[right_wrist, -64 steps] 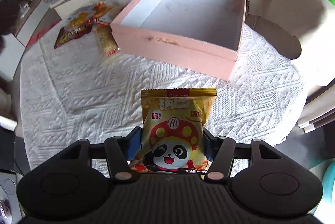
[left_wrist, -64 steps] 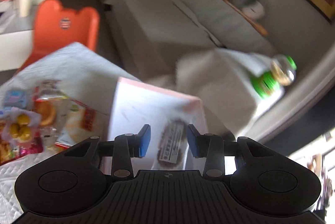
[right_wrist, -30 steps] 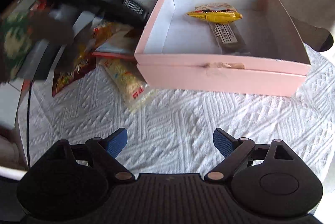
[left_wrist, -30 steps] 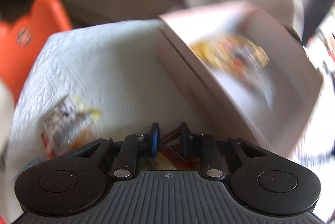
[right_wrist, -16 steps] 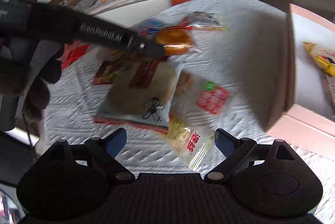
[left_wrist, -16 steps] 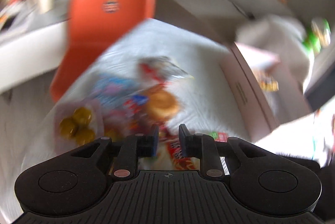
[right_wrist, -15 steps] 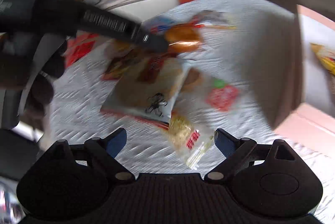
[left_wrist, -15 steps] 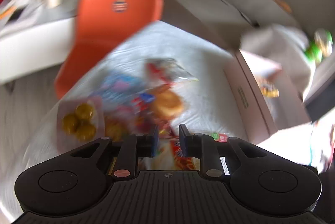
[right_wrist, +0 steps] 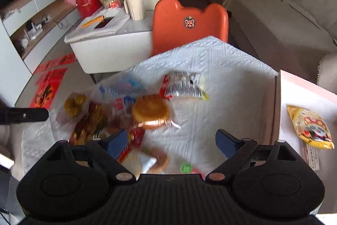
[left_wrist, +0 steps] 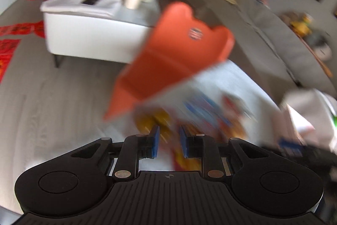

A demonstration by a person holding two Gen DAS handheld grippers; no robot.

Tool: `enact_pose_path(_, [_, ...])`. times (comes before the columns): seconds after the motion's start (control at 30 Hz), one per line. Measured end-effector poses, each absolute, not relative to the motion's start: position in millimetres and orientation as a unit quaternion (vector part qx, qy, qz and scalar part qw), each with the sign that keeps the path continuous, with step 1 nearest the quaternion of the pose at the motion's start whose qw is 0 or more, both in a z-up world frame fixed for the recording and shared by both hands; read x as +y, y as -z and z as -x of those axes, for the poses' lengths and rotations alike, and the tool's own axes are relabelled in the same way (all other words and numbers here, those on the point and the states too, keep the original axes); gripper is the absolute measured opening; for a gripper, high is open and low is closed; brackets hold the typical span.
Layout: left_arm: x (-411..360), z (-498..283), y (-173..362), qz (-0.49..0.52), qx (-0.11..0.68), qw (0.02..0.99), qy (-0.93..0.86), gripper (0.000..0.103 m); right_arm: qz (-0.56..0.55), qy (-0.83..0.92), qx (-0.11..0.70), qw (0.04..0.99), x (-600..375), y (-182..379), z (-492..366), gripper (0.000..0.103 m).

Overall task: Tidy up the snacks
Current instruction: 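Reach the left gripper to the yellow-ball candy tray and grasp it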

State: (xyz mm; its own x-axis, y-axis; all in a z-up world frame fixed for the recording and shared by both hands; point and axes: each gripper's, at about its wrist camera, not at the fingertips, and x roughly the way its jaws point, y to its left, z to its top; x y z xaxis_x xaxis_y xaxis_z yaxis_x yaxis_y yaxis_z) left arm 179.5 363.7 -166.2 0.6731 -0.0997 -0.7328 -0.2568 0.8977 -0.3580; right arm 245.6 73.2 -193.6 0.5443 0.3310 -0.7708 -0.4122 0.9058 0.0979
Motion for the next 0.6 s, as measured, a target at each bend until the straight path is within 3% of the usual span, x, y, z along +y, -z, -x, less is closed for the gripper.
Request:
enact_pose_path(0.17, [389,-226,192,0.232,0.416,0.878,-0.040,0.025,0.032,-0.208,0.450,0.868,85,201,-253,0.091])
enact_pose_path(0.27, [369,-232,204,0.151,0.454,0.878,0.025,0.028,0.045,-0.221,0.448,0.865,95,201,-245,0.091])
enact_pose_path(0.43, [340,-190,205,0.076,0.483,0.866,0.099,0.033,0.070,-0.231,0.444,0.863,110,204,-241,0.091])
enact_pose_path(0.6, [337,-148,203,0.129,0.500,0.847,0.123,0.033,0.050,-0.224,0.456,0.860,120,203,-256,0.091])
